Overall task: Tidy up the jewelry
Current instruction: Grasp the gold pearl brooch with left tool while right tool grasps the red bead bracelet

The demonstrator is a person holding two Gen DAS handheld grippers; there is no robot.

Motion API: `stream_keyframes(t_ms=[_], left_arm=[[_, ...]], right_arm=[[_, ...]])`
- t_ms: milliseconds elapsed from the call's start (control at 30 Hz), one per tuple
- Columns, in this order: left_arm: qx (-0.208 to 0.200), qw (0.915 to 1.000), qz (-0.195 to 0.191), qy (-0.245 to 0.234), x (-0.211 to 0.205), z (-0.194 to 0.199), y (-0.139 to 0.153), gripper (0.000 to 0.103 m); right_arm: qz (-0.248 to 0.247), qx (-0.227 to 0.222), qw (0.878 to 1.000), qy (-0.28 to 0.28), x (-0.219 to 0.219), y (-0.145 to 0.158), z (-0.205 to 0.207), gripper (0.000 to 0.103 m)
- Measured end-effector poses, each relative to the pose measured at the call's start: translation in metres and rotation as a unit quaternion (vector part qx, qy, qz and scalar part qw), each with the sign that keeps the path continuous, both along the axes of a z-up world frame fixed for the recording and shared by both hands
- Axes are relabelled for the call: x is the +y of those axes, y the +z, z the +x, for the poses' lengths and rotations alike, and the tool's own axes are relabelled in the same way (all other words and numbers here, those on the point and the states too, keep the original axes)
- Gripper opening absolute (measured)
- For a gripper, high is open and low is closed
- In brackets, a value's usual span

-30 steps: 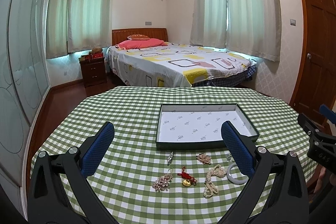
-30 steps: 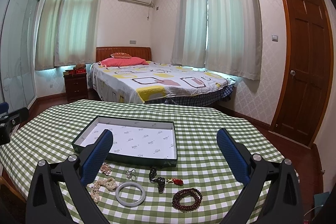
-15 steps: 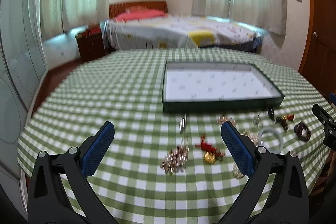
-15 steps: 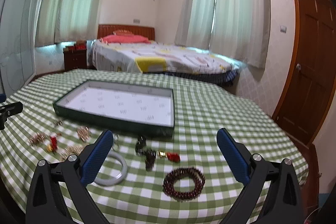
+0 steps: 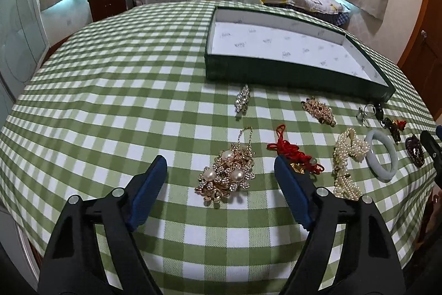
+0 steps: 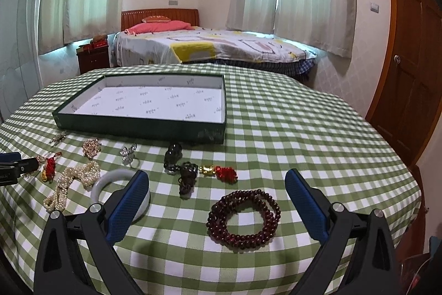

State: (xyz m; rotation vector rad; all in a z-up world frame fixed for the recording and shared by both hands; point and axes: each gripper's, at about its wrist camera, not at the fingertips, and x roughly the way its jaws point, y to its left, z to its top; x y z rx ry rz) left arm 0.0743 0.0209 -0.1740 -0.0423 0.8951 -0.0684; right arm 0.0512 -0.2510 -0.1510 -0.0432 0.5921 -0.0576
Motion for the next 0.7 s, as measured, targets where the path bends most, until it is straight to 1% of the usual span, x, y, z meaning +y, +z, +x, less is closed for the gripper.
stream_keyframes(t_ms=[67,100,233,267,300,333,467,533,600,700], left_arm=[[0.001,1.0,0.005,0.002,-0.001,0.0,-0.001,0.064],[0.001,0.9999,0.01,0.004,-0.001,-0.001,-0.001,0.062],[-0.004,0.9999,0.012,0.011,0.002,-0.001,0.0,0.048],[-0.004,0.9999,0.011,0.009,0.002,-0.001,0.001,0.042],[-0.005,0.9999,0.01,0.005,0.002,-0.002,0.001,0.04],[-0.007,1.0,0.007,-0.001,0.001,-0.002,0.001,0.035],[-0.008,0.9999,0.009,-0.007,0.0,-0.002,0.002,0.035],[-0.009,0.9999,0.001,-0.01,0.0,-0.002,0.002,0.034],[-0.009,0.9999,0.002,-0.01,-0.001,-0.002,0.003,0.034],[-0.016,0.9998,0.002,-0.009,-0.001,-0.002,0.005,0.03]], right_arm=[[0.002,0.004,1.0,0.0,0.0,-0.002,0.002,0.096],[0.002,0.004,1.0,0.0,0.0,-0.003,0.003,0.096],[0.007,0.008,1.0,-0.002,-0.003,-0.004,0.004,0.096],[0.008,0.008,1.0,-0.002,-0.003,-0.004,0.004,0.096],[0.009,0.009,1.0,-0.003,-0.003,-0.005,0.004,0.096],[0.012,0.011,1.0,-0.004,-0.004,-0.005,0.005,0.096],[0.015,0.011,1.0,-0.01,-0.007,-0.006,0.005,0.096],[0.018,0.01,1.0,-0.014,-0.01,-0.007,0.005,0.096],[0.022,0.01,1.0,-0.019,-0.012,-0.007,0.005,0.096],[0.024,0.012,0.999,-0.025,-0.015,-0.007,0.006,0.096]])
